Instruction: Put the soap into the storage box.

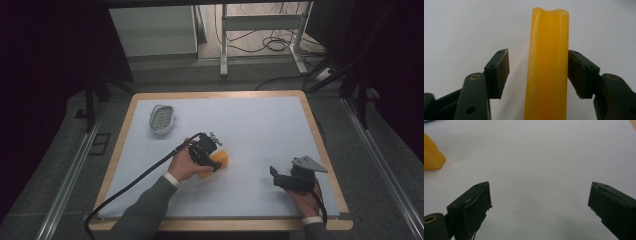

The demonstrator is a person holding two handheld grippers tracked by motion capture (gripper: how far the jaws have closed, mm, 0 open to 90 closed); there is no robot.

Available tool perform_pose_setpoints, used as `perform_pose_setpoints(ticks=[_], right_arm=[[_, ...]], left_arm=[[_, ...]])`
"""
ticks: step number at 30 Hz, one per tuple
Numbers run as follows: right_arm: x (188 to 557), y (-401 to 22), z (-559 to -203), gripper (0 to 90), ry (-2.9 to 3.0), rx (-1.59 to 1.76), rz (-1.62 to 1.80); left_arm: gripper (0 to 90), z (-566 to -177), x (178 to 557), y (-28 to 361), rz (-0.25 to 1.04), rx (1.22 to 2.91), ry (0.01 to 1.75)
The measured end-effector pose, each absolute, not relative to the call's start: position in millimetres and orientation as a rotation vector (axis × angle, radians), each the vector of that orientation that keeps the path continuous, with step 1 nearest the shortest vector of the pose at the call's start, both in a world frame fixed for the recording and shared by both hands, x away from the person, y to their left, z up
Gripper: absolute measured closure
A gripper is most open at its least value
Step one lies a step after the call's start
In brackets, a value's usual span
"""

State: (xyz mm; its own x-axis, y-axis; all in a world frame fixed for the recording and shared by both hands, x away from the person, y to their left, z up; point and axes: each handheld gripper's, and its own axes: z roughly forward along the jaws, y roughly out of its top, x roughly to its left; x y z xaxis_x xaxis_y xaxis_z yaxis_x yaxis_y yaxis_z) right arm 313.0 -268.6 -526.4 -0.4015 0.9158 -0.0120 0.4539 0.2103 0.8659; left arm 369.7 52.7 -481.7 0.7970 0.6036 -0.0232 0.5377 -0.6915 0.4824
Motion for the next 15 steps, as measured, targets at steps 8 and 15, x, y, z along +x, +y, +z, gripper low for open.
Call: perform_pose_setpoints(ticks=[8, 15], right_arm=[[313.0, -268.5, -526.4, 4.6, 1.950, 1.265, 1.116], [312.9, -268.5, -526.4, 4.6, 1.949, 1.265, 1.116]], left_arm=[[59.0, -486.7, 368.9, 49.6, 0.151, 2.541, 0.838], [61.1, -485.8, 368.2, 50.4, 0.155, 2.546, 0.832]])
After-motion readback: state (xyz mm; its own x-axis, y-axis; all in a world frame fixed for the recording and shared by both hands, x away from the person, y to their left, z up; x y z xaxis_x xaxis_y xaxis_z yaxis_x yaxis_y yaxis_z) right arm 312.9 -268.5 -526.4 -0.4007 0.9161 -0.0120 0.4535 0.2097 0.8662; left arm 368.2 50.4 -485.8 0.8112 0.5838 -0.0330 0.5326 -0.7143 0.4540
